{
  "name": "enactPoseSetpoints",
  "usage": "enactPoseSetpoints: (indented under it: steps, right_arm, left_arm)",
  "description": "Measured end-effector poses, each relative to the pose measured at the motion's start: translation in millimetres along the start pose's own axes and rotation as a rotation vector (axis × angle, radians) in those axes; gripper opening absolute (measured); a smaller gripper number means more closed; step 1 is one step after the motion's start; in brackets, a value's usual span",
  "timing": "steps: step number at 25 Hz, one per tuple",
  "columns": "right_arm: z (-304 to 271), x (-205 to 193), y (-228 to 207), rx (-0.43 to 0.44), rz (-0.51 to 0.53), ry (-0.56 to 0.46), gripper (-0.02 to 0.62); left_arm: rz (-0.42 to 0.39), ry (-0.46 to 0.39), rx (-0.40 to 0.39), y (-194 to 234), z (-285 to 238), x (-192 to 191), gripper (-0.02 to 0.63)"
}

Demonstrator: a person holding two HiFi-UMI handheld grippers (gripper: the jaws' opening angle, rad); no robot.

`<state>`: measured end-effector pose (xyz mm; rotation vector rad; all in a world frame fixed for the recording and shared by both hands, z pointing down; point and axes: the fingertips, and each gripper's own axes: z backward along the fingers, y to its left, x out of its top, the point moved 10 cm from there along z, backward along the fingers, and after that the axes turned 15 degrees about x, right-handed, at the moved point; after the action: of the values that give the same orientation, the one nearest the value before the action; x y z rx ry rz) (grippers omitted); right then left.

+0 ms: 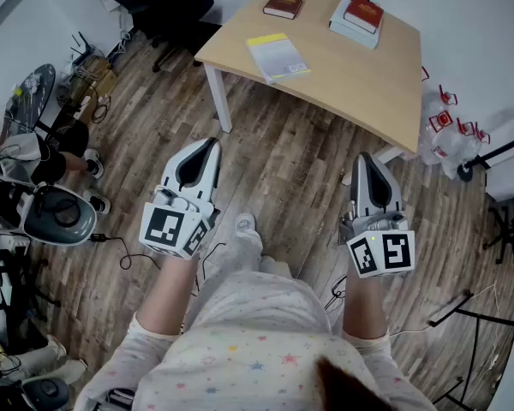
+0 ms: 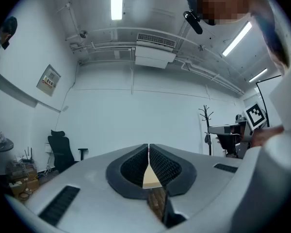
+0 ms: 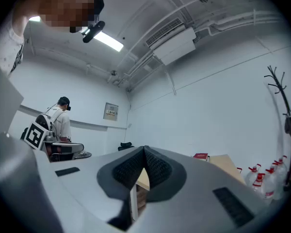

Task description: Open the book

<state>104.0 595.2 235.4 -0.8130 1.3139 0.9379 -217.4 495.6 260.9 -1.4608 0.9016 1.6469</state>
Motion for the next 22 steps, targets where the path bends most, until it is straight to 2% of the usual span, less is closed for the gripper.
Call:
enactPoseSetpoints:
  steps: [4, 9, 12, 13, 14, 15, 16, 17, 18, 22]
  right_arm:
    - [8, 2, 1, 0.004, -0.005, 0.004, 0.000]
    - [14, 4, 5, 0.050, -0.066, -0.075, 0.000]
    - [15, 3, 5, 0.016, -0.065, -0.079, 0.002]
    - [15, 3, 4, 0.007, -0.071, -0.080, 0.031]
    - [15, 2, 2, 0.003, -0.084, -0.082, 0.120]
    - [15, 0, 0, 0.001, -0.102, -0.082, 0.185]
    - [15, -2, -3, 0.000, -0.119, -0.081, 0.217]
    - [14, -3, -5, 0.000, -0.132, -0.078, 0.244]
    - [13, -5, -6, 0.001, -0.139, -0.072, 0.259]
    - [7, -8, -8, 0.005, -0.139, -0.041, 0.323]
  left_arm:
    - [0.009, 0.002, 0.007, -6, 8, 1, 0.020]
    - [0.003, 0.014, 0.015, -12, 13, -2, 0.020]
    - [-0.002, 0.039, 0.008, -16, 12, -4, 0.020]
    - [-0.005, 0.047, 0.006, -17, 11, -4, 0.023]
    - [-0.009, 0.053, 0.007, -19, 10, -4, 0.025]
    - [-0.012, 0.055, 0.009, -20, 10, -4, 0.054]
    - [-0.011, 0.054, 0.010, -22, 9, -4, 0.130]
    - [-0.007, 0.052, 0.009, -23, 8, -3, 0.193]
    - [-0.003, 0.050, 0.007, -24, 6, -2, 0.222]
    - [0.007, 0.049, 0.001, -25, 2, -2, 0.264]
